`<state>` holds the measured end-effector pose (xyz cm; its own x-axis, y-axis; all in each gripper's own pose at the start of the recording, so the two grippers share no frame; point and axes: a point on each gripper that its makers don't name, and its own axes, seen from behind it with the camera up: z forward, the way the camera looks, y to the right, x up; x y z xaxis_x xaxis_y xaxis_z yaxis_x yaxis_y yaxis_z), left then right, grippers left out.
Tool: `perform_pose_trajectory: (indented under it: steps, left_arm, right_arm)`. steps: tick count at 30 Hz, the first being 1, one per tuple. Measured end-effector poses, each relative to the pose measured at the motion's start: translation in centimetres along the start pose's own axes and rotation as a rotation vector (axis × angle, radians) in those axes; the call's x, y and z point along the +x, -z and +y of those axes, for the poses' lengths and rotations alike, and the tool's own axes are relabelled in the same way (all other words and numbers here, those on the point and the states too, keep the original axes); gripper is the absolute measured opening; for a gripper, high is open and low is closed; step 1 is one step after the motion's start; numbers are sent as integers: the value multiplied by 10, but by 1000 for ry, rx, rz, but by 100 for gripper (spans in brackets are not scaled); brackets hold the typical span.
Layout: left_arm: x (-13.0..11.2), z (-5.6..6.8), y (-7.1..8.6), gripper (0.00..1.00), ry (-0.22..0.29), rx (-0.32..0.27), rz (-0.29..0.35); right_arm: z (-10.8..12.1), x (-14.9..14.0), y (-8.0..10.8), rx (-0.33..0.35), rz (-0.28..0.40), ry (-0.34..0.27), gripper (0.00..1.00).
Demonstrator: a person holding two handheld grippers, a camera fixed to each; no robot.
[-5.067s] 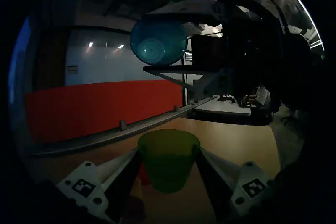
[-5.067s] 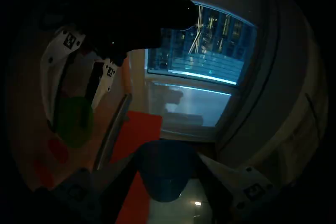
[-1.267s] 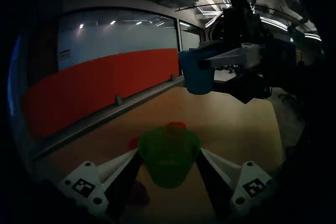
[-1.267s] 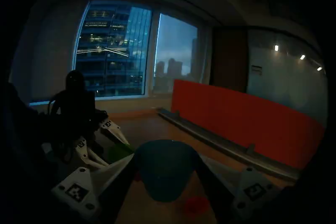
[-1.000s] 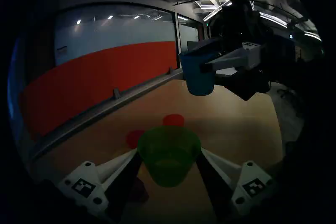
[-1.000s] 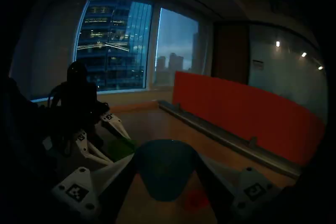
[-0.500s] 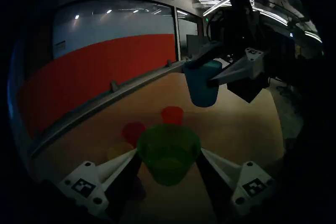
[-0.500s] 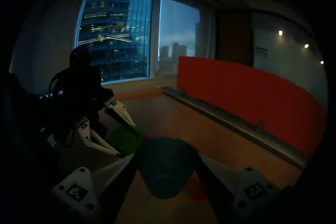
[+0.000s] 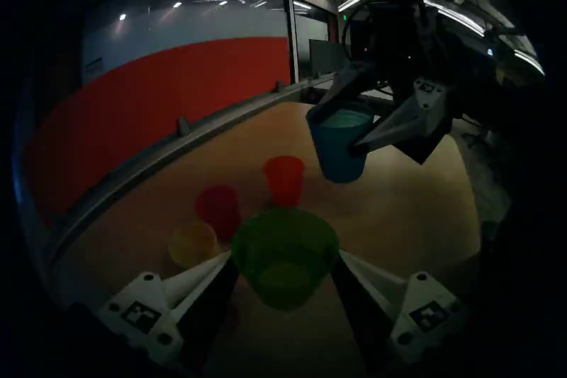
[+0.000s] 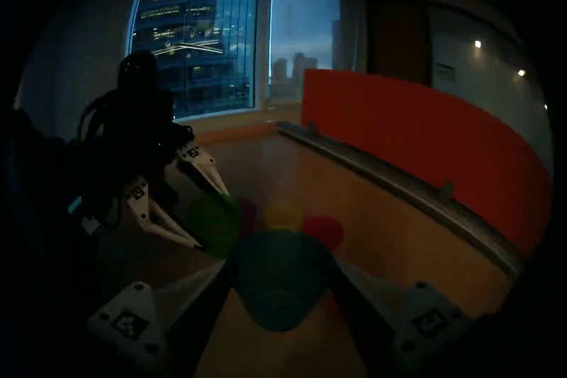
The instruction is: Pour water
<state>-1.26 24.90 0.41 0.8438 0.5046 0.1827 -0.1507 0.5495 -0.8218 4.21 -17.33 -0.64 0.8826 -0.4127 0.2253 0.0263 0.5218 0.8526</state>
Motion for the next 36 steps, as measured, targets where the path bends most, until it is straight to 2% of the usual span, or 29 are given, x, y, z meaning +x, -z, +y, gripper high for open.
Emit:
perform_pose_trajectory:
  steps: [18, 36]
  left_arm:
    - [-30, 6, -27, 86, -38, -52, -97]
    - [-50, 13, -44, 87, -50, -88, -141]
  right_arm:
    - [-1, -39, -21, 25, -83, 2, 95]
    - [-2, -79, -36, 36, -165, 24, 95]
